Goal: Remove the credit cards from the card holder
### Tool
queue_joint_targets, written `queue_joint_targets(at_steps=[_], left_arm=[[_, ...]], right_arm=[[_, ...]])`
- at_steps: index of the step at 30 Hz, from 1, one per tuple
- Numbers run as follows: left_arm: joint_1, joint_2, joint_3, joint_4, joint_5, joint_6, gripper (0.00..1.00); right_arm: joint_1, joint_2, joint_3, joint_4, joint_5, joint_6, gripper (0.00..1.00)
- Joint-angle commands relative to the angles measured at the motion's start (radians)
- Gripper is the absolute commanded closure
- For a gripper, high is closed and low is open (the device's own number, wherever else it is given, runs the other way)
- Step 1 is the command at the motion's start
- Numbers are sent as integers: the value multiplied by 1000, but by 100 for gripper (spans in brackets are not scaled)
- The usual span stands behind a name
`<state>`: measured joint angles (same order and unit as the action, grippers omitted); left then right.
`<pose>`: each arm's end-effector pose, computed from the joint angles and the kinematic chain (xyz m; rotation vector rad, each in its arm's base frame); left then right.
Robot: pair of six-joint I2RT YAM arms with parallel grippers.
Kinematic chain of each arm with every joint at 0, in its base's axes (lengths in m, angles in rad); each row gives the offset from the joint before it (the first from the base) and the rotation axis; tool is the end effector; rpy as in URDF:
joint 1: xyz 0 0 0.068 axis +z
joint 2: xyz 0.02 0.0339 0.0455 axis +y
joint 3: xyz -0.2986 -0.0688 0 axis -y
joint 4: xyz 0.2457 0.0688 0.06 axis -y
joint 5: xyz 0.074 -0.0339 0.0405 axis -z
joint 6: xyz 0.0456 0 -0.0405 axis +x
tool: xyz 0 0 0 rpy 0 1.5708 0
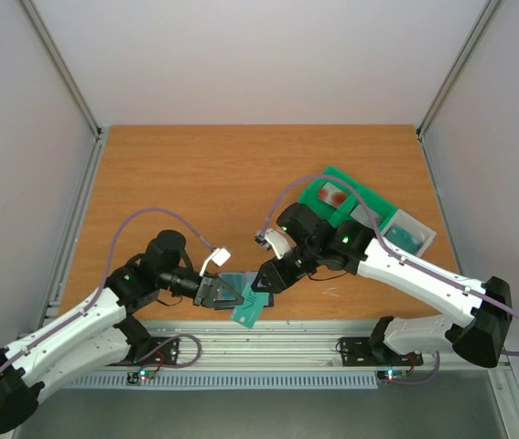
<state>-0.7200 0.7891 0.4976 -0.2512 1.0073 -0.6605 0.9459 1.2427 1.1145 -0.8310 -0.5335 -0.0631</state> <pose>0.0847 -0.1255 0.2615 0.7846 2.2799 -1.8060 0.1217 0.2083 0.3315 -1.4728 2.1970 1.0065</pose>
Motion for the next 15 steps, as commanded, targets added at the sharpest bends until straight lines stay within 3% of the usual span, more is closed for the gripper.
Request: queue_joint_targets(at_steps=[1,8,11,15], left_arm=[[-8,-20,35,20,41,16,100],[-8,-20,27,40,36,10,100],[-7,-24,33,19,15,18,99],[-7,-39,59,-71,-62,58,87]], right_arm=[[-7,13,14,12,-141,-31,65],[-28,20,-22,58,-237,-33,98],[-36,-7,-55,112,-286,-9,99],[-47,-38,-97,168,-282,34,99]])
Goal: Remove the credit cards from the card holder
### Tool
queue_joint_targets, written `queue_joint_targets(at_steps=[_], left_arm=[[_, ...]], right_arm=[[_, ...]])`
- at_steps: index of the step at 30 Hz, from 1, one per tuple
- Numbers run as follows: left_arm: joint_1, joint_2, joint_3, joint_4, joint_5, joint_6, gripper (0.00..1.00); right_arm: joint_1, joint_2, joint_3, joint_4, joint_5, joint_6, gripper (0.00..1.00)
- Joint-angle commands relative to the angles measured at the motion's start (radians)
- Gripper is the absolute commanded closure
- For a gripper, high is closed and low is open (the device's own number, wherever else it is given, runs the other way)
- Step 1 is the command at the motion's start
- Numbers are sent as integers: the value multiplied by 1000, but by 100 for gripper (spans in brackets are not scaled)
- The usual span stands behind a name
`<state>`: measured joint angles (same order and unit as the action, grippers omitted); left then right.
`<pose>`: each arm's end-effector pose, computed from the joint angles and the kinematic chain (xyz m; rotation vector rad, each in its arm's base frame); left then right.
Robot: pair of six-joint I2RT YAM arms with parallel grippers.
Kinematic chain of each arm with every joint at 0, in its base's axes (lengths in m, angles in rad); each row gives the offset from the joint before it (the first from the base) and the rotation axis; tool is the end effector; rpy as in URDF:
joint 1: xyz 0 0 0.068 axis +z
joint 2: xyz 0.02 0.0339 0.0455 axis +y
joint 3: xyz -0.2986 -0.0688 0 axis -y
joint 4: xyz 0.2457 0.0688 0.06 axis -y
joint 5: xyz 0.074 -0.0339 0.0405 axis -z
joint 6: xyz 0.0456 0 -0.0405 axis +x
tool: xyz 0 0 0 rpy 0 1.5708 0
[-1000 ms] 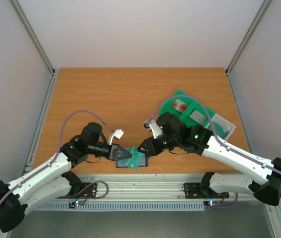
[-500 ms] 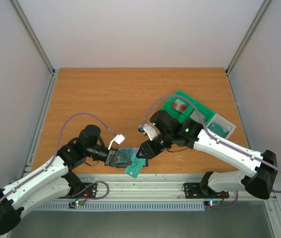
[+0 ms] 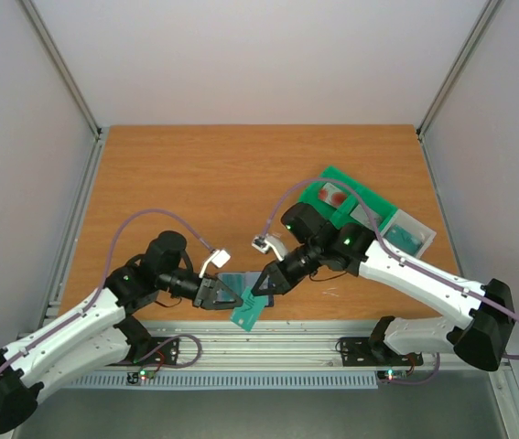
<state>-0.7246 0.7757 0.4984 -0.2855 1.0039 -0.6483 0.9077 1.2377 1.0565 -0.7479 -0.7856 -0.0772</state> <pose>0.0815 -0.1235 0.2605 0.7912 2.2945 -1.7982 0.1214 0.2078 0.3253 -1.5220 2.0906 1.3147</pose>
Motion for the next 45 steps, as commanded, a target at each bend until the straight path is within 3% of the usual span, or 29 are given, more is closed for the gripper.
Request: queue_joint_targets(at_steps=[1,2,3,5,6,7,16,26,38,45], left_arm=[[-4,-30,60,-41,-64,50,86],[-4,-36,63,-43,-70,50,81],[-4,-41,69,-57,-86,50,69],[-4,-50,96,-118,-148,63,34],[-4,-57,108,-144,-182,72,6],[-3,-62,117,-166,-211,84,1],[-4,-113,179,-251,-422,154,1],[-3,-56,248,-315,-618,241,1],[-3,-17,162,-196,-591,159,1],[-2,-19,138,-165,-604,132,1]], right_arm=[[-10,-38,-47,93,-17,59,99],[-12,-41,-58,102,-4,70,99],[-13,-45,-68,115,13,75,99],[-15,-57,-86,126,62,128,99],[-16,-66,-93,129,90,143,99],[-16,-75,-97,126,124,158,99],[-69,-186,-68,-17,470,229,99],[-255,-278,-79,-75,584,260,99],[-327,-347,-92,-107,674,295,99],[-344,-400,-69,-196,963,334,99]])
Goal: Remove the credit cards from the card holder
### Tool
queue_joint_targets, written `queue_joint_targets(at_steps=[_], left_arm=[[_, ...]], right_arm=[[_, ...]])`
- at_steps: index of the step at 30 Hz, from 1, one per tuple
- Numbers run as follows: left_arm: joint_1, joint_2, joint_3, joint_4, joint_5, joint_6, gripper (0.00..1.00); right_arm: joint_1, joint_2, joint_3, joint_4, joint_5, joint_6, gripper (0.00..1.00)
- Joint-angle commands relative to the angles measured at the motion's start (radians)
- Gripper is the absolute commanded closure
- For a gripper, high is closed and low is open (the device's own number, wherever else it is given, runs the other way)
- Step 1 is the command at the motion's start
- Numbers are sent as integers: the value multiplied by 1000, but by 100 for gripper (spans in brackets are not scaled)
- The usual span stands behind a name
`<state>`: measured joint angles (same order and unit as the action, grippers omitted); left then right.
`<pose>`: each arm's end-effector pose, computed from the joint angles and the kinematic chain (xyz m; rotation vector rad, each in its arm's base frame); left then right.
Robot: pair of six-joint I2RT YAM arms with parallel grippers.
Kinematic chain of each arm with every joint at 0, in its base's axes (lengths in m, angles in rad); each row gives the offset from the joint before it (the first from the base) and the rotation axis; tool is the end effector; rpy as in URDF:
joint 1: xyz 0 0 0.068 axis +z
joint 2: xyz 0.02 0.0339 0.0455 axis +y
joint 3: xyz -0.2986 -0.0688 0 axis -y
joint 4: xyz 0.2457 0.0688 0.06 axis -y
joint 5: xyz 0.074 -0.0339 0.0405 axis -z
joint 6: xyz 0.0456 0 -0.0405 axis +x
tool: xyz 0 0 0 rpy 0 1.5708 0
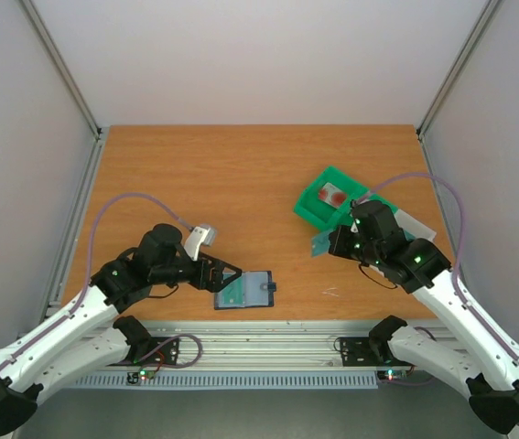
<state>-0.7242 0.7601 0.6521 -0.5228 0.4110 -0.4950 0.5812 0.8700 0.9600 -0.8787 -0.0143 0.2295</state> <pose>0.0987 -0.1116 0.2841 0.5192 2.3208 -1.0920 0.1259 0.0835 0.3387 -0.4264 2.3592 0.4055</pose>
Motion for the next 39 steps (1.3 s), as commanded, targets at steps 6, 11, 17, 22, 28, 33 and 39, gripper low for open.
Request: queue_joint_targets(at_steps=[6,11,17,22,28,33,39], left_arm=[[-2,-21,-17,52,-50,-17,0],[-3,-24,6,20,-54,-12,1],[-2,-40,-5,-13,-67,19,1],[-2,-40,-13,-26,-70,25,1],[-2,-24,-18,-13,-68,19,1],[-2,9,-25,24,-67,12,1],[-3,63,-28,82,-65,2,1]], right_arm=[[-97,-16,57,-100,241,-34,99],[-254,-9,71,-113,198,-101,99],[-508,20,101,-101,-8,-210,99],[-693,112,103,-76,-119,-278,99],[-865,145,84,-36,-178,-318,99],[-982,175,77,-28,-208,-352,99],[-1040,216,62,16,-230,-361,99]])
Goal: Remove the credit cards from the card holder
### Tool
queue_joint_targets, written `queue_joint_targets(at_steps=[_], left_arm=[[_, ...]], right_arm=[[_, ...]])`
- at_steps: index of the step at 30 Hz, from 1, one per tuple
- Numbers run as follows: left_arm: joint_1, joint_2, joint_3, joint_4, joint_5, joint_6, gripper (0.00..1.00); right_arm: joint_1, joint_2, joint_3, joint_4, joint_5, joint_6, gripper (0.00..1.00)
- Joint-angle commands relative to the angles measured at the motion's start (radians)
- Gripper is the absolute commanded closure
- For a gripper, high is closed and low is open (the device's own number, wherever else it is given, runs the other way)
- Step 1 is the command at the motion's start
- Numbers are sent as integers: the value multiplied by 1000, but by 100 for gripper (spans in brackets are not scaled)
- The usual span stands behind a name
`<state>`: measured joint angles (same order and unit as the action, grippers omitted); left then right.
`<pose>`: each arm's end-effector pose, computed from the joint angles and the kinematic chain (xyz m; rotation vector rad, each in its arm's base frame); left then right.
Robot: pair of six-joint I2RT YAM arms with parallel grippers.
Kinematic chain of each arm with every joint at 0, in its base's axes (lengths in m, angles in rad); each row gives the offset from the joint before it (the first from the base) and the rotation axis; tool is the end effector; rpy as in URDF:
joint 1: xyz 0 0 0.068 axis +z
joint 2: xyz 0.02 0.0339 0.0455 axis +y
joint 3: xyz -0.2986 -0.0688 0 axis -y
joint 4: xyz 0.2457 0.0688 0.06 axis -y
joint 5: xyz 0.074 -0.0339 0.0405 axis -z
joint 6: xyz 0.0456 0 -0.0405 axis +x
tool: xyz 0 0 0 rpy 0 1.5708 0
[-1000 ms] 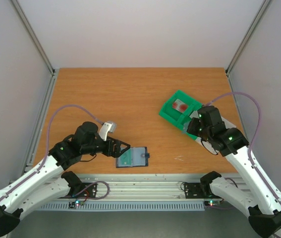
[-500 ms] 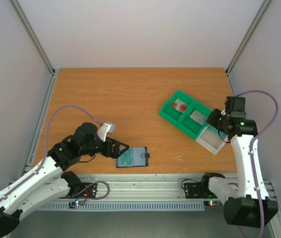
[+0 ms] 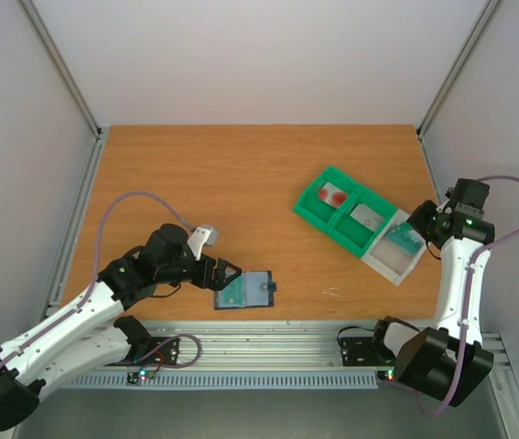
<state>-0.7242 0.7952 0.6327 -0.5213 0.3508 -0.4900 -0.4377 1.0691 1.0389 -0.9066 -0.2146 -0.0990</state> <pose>0.1047 -0.1135 0.2724 0.4836 2.3725 -1.0051 0.1799 -0.0734 0.3323 0.3311 2.4553 0.0418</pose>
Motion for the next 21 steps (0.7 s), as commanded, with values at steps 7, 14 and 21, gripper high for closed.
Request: queue_joint_targets(at_steps=[7,14,21], left_arm=[[-1,76,-8,120,7,-5,1],[1,92,-16,136,3,1,1],[5,96,-12,128,1,7,1]], right_arm=[[-32,74,-97,183,-62,-37,99],[-35,117,-181,360,-103,-41,99],[-35,161,-194,431,-101,-76,99]])
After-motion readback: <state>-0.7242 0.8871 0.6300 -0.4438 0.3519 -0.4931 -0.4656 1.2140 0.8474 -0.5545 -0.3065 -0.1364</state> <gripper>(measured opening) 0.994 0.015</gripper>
